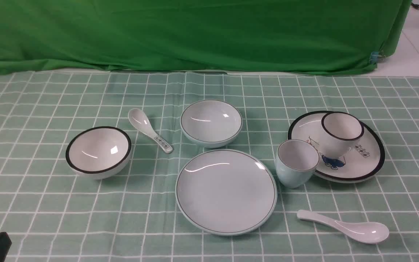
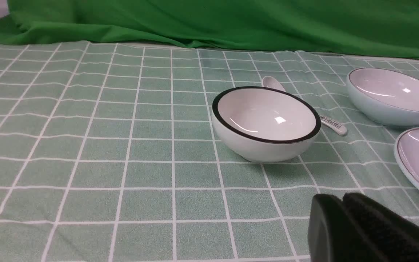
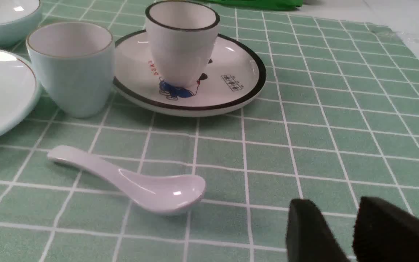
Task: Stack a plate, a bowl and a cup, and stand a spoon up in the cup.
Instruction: Use the left arm to grab a blue rice bowl
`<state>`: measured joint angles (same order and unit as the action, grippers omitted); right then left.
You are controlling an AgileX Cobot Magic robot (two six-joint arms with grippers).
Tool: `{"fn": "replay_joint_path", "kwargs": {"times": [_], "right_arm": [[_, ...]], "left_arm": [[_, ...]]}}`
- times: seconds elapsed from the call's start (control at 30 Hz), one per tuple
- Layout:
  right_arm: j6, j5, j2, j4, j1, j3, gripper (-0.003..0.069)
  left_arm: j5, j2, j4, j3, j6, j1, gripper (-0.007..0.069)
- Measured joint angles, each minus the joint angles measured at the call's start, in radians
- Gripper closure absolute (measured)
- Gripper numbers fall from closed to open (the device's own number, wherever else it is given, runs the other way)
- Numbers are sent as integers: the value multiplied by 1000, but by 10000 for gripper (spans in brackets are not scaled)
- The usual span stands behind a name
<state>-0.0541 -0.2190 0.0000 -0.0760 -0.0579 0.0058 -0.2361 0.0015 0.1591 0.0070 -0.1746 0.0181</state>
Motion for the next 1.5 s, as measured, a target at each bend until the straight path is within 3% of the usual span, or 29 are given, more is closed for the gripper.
{"fn": "replay_joint_path", "kwargs": {"times": [0.77,0.9,0.93,0.97,1.13,1.3,1.4,1.5], "right_arm": [[0,0,0,0,0,0,417],[0,0,0,0,0,0,417],[0,0,0,0,0,0,417],[0,0,0,0,0,0,417],[0,0,0,0,0,0,417],[0,0,0,0,0,0,417],[0,0,0,0,0,0,417],[0,0,0,0,0,0,417]], "left_arm": [[33,0,0,0,9,0,608],[175,0,330,0,175,0,608],[175,0,330,0,186,0,608],[216,0,420,0,219,0,608],[337,0,467,-5,311,0,608],[155,28,412,-164,290,0,608],[-103,172,380,-368,115,0,608],[-257,338,372,-496,-55,9,608]]}}
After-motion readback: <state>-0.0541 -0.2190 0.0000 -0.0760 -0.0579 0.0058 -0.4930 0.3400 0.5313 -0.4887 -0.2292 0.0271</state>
